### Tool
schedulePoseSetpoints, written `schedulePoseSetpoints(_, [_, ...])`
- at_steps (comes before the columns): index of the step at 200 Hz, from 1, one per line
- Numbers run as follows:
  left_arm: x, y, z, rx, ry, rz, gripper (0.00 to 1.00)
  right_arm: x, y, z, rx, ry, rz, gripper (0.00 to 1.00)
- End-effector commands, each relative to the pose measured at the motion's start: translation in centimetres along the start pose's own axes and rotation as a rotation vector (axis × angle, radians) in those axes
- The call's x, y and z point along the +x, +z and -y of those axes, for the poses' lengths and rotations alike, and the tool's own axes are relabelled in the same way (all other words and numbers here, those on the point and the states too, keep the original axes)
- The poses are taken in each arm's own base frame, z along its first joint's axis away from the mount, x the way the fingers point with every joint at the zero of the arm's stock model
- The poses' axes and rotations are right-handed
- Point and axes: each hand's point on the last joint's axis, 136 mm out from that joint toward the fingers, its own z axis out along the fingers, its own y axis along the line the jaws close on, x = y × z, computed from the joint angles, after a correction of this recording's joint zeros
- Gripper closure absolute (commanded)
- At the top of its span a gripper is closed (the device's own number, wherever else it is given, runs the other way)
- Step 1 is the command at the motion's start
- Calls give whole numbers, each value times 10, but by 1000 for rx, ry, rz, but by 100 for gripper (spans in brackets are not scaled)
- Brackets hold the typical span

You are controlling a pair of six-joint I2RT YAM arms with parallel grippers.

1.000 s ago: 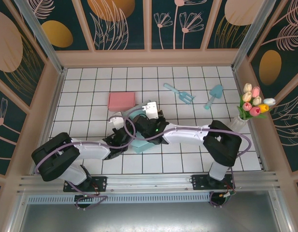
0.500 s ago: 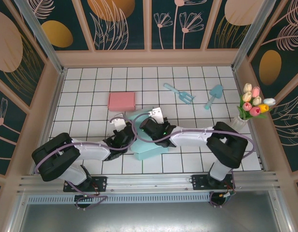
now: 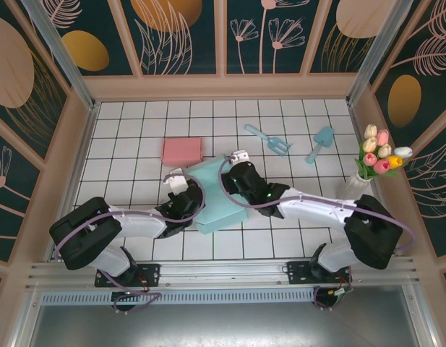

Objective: Fold the paper box

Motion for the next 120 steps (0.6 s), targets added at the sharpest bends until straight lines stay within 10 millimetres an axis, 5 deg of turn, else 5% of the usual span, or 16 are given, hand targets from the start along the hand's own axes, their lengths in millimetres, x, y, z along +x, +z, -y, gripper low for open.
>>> schedulePoseSetpoints(1, [-4,3,5,-2,-8,12,100,-15,-13,-4,-50,41,57,38])
schedulePoseSetpoints(80, [-1,4,16,49,64,-7,100,-16,-42,23,-7,100,125,35])
schedulePoseSetpoints(120, [1,6,22,48,194,-29,100,-16,-82,34,-62,174,184,33])
